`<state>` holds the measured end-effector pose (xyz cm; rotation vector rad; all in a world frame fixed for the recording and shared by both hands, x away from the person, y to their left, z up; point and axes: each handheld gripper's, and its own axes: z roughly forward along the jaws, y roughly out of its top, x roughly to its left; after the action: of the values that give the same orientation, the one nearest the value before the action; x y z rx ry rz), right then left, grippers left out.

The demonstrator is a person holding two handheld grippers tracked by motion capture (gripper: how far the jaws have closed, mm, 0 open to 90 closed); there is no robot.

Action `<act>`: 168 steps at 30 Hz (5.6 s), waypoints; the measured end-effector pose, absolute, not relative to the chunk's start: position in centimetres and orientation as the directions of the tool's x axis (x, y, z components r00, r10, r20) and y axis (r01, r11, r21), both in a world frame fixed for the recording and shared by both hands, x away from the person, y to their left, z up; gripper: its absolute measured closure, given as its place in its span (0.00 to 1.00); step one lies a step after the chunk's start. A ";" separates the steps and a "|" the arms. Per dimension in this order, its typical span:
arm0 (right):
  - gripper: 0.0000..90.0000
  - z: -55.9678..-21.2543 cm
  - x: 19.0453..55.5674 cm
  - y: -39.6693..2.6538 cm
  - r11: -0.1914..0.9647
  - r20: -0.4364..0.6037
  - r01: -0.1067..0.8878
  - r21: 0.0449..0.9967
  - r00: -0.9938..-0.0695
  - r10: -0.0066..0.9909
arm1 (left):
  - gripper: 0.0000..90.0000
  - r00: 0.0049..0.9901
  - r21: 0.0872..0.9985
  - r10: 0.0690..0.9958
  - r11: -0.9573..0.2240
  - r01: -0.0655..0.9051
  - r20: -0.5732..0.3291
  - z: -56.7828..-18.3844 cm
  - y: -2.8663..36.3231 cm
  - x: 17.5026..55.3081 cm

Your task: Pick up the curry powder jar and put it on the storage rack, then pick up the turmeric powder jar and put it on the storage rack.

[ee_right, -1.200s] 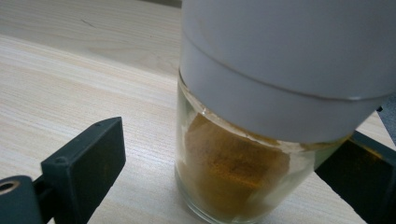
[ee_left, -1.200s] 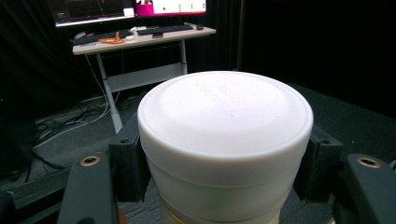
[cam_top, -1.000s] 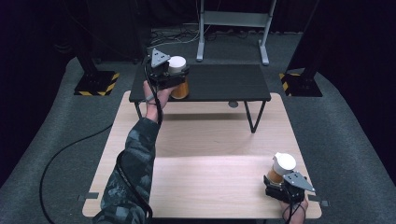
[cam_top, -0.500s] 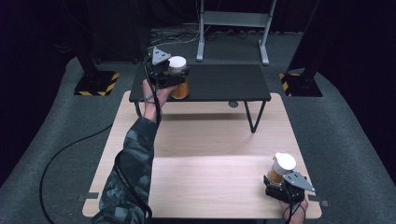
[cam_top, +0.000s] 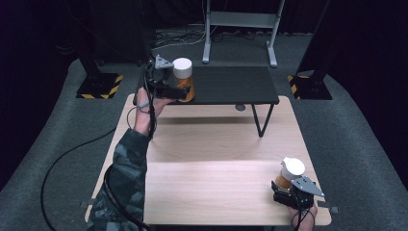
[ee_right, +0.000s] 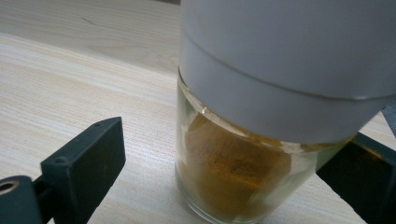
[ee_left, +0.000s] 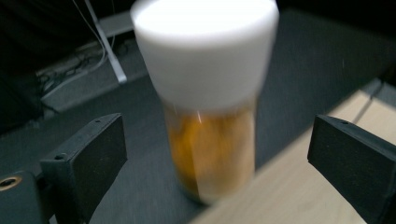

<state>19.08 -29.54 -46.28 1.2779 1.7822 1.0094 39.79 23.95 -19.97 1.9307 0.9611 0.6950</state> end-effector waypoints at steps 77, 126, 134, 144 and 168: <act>0.00 -46.2 19.2 -29.7 0.202 -0.099 0.400 0.894 -0.263 0.960 | 0.00 0.468 0.746 0.883 -0.290 0.599 -0.032 -43.7 24.5 24.8; 0.33 -43.0 22.4 -29.7 0.175 -0.038 0.357 0.918 -0.360 0.932 | 0.00 0.483 0.721 0.876 -0.330 0.609 -0.007 -43.8 23.4 25.6; 0.33 -41.7 24.3 -29.2 0.189 -0.045 0.343 0.920 -0.385 0.922 | 0.00 0.484 0.722 0.875 -0.330 0.608 -0.008 -43.9 23.4 25.6; 0.33 -39.7 26.4 -28.8 0.219 -0.073 0.317 0.923 -0.414 0.907 | 0.00 0.486 0.722 0.874 -0.332 0.608 -0.007 -43.9 23.4 25.7; 0.33 -35.6 30.6 -27.6 0.251 -0.097 0.264 0.931 -0.484 0.870 | 0.00 0.485 0.721 0.875 -0.331 0.608 -0.007 -43.9 23.4 25.6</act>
<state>30.65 -27.60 -35.61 1.0301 1.8958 1.2324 25.59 23.45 -43.85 2.0614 1.2188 0.5105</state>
